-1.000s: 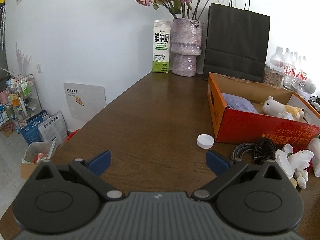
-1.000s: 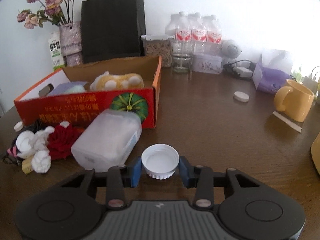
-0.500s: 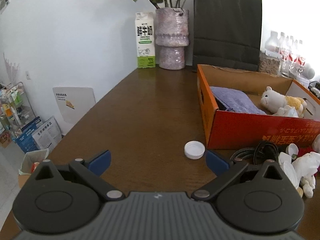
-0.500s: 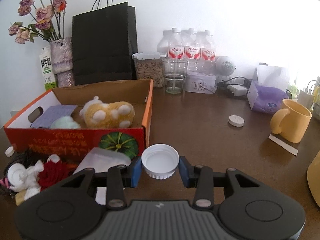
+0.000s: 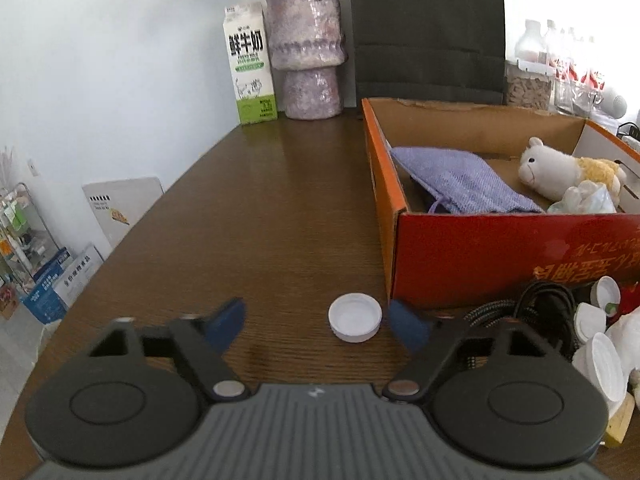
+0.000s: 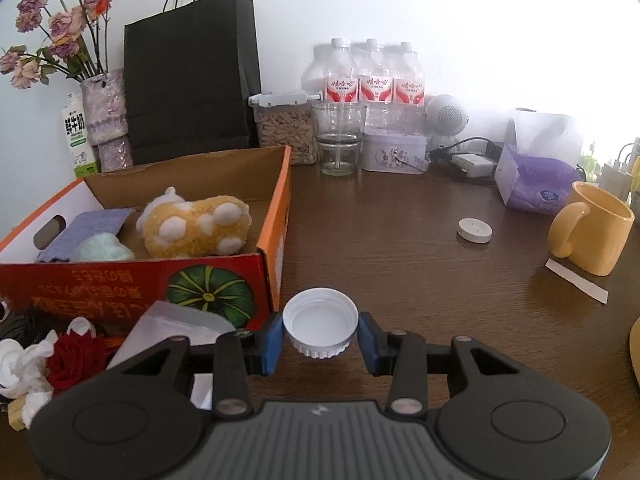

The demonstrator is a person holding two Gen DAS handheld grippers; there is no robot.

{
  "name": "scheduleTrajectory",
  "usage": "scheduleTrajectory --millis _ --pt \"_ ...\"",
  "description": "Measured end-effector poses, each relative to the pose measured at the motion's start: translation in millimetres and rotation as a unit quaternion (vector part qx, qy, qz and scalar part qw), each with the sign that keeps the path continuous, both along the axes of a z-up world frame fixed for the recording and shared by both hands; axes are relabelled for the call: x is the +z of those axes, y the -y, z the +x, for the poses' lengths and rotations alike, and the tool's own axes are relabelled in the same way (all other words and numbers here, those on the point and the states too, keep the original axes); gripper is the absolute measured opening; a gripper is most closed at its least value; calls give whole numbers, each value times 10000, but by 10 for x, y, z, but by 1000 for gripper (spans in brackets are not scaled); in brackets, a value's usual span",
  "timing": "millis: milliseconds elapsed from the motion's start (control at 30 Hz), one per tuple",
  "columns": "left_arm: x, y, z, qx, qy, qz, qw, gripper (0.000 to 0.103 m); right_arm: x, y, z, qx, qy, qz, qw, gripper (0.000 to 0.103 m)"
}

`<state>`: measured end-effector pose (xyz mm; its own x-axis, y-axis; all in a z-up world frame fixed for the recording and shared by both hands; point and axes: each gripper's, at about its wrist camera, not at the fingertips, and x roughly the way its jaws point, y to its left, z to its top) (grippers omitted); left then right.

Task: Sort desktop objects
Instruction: 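Grasp the second white bottle cap with the left tool while the right tool holds its cap, then carry both caps into the box and open both tools onto the purple cloth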

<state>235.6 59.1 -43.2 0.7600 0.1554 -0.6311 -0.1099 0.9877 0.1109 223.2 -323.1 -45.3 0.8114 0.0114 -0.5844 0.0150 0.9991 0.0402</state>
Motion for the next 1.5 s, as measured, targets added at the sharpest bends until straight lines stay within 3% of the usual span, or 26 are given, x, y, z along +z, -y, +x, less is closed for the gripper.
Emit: scheduleTrajectory --millis 67,133,200,633,1033,1300,1500 --pt "-16 -11 -3 -37 0 -85 10000 59 -15 0 11 17 -11 -3 10000 39" --pt "-11 -8 -14 -140 15 -136 9998 39 -27 -2 17 32 -24 -4 10000 39" --pt "-14 12 -26 -216 39 -134 9997 29 -37 1 26 36 -41 9 10000 39" --pt "52 11 -103 -114 126 -130 9998 29 17 -22 -69 51 67 31 10000 39" --pt "700 48 -315 -96 1013 -179 9946 29 546 -146 -203 231 792 -42 9966 39" --pt "1083 407 13 -477 1203 -256 9913 29 929 -467 60 591 1163 46 9914 39" --pt "1216 747 443 -671 1103 -143 9915 29 1082 -692 565 833 983 82 9916 39"
